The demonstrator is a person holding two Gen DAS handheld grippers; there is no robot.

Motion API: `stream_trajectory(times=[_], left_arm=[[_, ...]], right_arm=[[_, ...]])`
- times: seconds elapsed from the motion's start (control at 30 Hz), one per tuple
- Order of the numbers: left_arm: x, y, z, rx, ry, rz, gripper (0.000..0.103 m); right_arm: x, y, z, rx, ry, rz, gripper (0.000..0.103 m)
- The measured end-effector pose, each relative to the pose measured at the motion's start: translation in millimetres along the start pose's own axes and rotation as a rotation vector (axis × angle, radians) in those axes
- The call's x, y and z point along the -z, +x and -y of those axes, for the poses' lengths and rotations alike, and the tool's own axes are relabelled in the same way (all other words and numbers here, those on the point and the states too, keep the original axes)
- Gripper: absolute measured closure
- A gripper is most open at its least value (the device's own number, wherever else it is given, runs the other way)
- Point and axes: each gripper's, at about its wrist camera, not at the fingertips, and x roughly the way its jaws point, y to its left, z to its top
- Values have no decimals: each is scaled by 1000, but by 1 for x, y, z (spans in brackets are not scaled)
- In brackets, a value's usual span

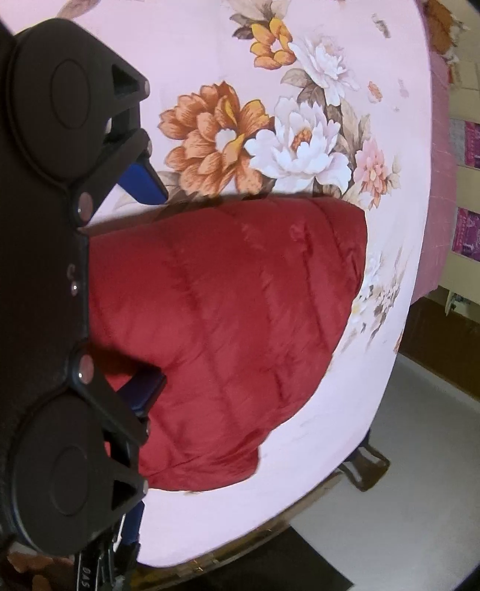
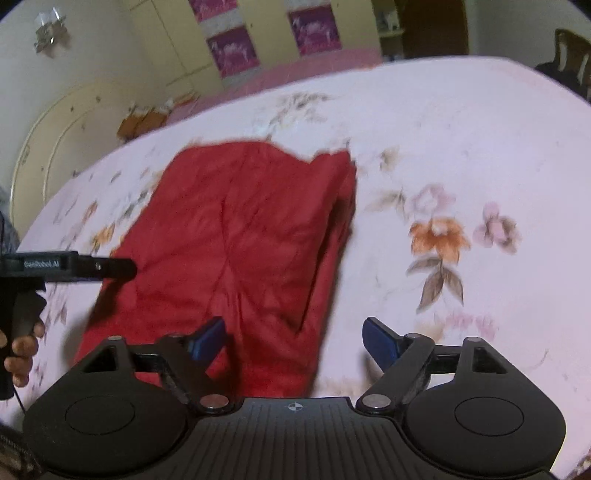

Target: Fold large clothes

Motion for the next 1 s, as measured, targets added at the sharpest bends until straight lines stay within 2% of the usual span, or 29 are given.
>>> stream_trajectory(times=[0.2, 0.37, 0.53, 0.7, 0.8, 0.9, 0.93, 0.97, 1.0], left_arm=[[-10, 16, -4, 65, 3, -30, 5], [-11, 26, -2, 79, 8, -47, 1], [-11, 28, 0, 87, 2, -46, 0], [-8, 29, 1, 77, -16, -37, 1], [-9, 30, 4, 63, -20, -36, 2], [-8, 32, 8, 57, -33, -31, 2], [-8, 32, 9, 55, -35, -27, 2], [-8, 32, 11, 50, -38, -22, 3], [-7, 32, 12, 43, -38, -19, 4]], right_arm=[[-20, 17, -13, 6, 48, 37, 23], [-39, 30, -3, -26, 152, 55, 23], [-48, 54, 24, -89, 297, 22, 21], [-49, 77, 41, -179, 334, 2, 21], [-44, 92, 55, -250, 410, -15, 20], [-43, 94, 57, -284, 402, -16, 20], [-44, 95, 57, -296, 395, -27, 21], [-44, 96, 56, -312, 385, -40, 31], [-43, 97, 56, -332, 384, -54, 35]])
